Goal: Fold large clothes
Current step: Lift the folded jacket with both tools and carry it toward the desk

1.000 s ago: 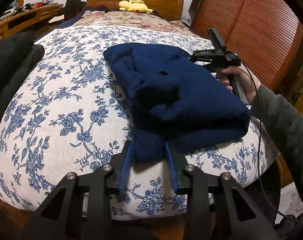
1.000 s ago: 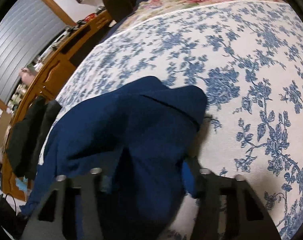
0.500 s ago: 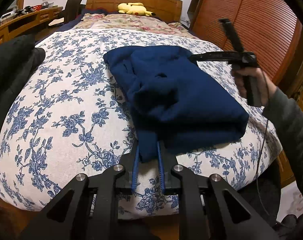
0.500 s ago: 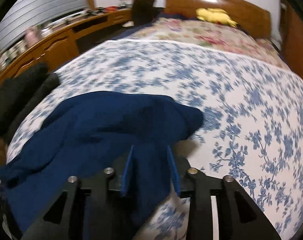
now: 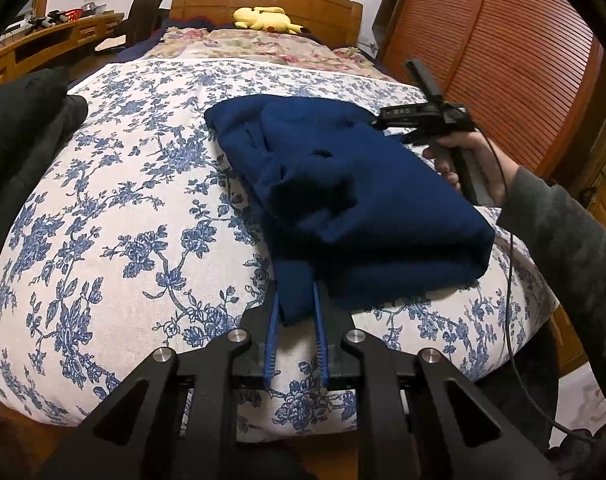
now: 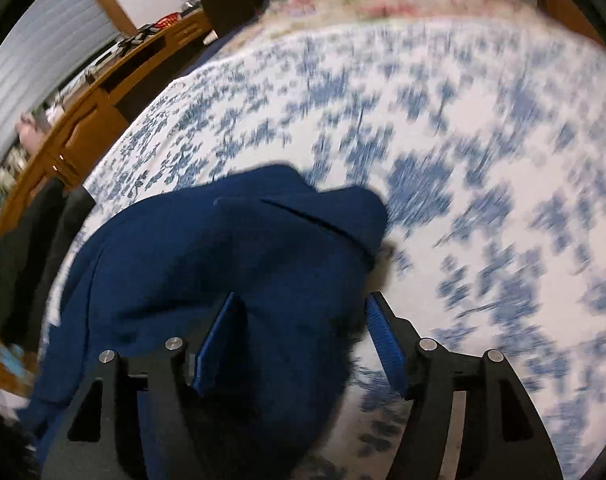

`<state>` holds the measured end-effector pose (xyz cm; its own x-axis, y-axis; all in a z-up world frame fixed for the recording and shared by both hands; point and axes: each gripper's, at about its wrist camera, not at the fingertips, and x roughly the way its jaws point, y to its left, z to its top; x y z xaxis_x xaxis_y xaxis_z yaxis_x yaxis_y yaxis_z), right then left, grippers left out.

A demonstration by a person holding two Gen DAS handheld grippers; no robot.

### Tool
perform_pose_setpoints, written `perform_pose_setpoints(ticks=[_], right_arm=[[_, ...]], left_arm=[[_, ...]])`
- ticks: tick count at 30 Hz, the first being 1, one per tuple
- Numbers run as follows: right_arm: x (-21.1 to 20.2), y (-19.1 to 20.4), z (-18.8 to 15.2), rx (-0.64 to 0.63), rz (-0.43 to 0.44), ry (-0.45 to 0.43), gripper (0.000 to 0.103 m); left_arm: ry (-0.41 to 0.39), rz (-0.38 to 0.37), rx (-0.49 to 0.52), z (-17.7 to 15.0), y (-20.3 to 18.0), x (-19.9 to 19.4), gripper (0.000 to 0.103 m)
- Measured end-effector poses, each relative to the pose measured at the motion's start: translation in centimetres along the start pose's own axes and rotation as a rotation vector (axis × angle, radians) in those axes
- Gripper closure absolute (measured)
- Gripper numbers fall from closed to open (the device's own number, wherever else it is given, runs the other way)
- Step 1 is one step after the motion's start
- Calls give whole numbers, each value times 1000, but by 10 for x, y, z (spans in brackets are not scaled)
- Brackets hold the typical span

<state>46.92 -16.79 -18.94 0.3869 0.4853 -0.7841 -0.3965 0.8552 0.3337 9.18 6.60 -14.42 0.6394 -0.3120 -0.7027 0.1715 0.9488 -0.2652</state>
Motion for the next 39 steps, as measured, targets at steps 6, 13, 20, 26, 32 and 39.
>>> perform_pose_setpoints(ticks=[6,13,20,26,32,39], right_arm=[[-8,22,4,-96,2,-50,93],[-63,85,12,-212,-64,-207,95],[-94,178,19,-332,-62,-285,95],[-93,297,35,-451,-5,-340,95],[-69,412,56,-484,89,-387,94],[47,494,31,-539,100,-124,71]], left_arm=[[-41,-13,28,8,-4,-10,93],[-121,-24,43,25,3,-36,94],[-254,53,28,53,61,-109,95],[-355,199,-10,73,135,-189,95],[-426,402,-41,83,203,-260,95],[-323,598,-185,59,295,-257,95]])
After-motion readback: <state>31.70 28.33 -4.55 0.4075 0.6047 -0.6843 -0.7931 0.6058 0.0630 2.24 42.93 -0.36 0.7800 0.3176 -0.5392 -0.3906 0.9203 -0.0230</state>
